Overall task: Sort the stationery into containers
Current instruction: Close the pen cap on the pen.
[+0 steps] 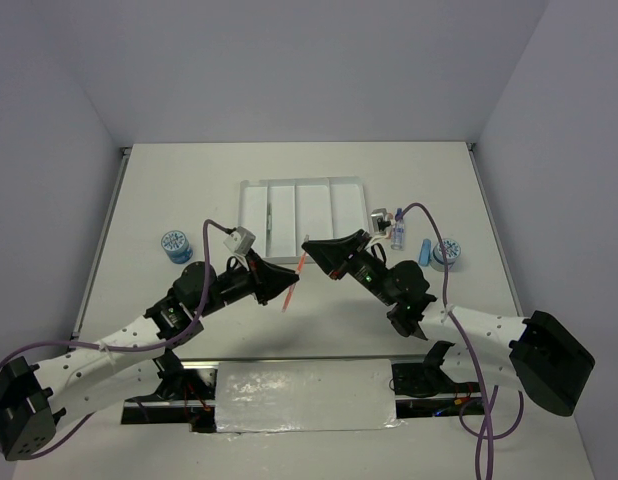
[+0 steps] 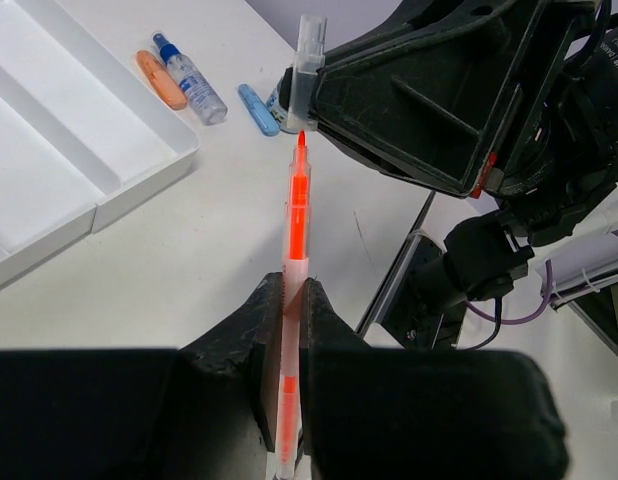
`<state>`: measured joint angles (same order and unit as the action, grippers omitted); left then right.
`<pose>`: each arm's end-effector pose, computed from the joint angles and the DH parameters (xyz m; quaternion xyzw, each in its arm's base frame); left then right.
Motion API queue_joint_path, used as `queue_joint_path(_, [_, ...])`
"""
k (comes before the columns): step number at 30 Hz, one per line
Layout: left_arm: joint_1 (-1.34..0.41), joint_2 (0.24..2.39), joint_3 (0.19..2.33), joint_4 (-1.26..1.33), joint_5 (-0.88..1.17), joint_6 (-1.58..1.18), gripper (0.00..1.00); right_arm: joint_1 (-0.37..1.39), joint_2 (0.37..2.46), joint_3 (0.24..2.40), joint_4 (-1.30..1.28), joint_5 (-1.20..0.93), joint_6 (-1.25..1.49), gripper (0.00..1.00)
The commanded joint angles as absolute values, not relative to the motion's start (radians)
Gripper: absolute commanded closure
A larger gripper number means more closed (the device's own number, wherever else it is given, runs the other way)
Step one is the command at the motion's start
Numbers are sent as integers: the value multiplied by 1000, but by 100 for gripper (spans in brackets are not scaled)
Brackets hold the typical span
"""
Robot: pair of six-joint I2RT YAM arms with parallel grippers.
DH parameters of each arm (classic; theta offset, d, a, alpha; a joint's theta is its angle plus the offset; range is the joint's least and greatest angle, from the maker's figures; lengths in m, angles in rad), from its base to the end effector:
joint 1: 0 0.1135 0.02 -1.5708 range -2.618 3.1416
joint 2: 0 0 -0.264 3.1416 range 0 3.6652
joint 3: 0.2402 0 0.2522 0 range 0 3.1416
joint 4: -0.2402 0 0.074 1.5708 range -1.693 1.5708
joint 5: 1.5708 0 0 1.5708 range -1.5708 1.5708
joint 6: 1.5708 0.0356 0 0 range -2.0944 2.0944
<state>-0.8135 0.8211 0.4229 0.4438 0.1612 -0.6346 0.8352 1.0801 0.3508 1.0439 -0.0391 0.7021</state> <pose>0.1320 -0.1479 0.2720 0.1195 0.6806 -0.5191 0.5031 0.1482 0.1658 0.2618 -0.0548 0.5851 0.5706 0.5736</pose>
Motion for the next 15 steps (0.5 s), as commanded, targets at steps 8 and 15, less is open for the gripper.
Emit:
queue_joint_path(8, [-810, 795, 439, 511, 156, -632, 100, 847, 1071, 353, 1086, -8, 673, 100])
queue_joint_path(15, [-808, 785, 440, 499, 143, -627, 100, 844, 1066, 344, 1080, -8, 672, 100])
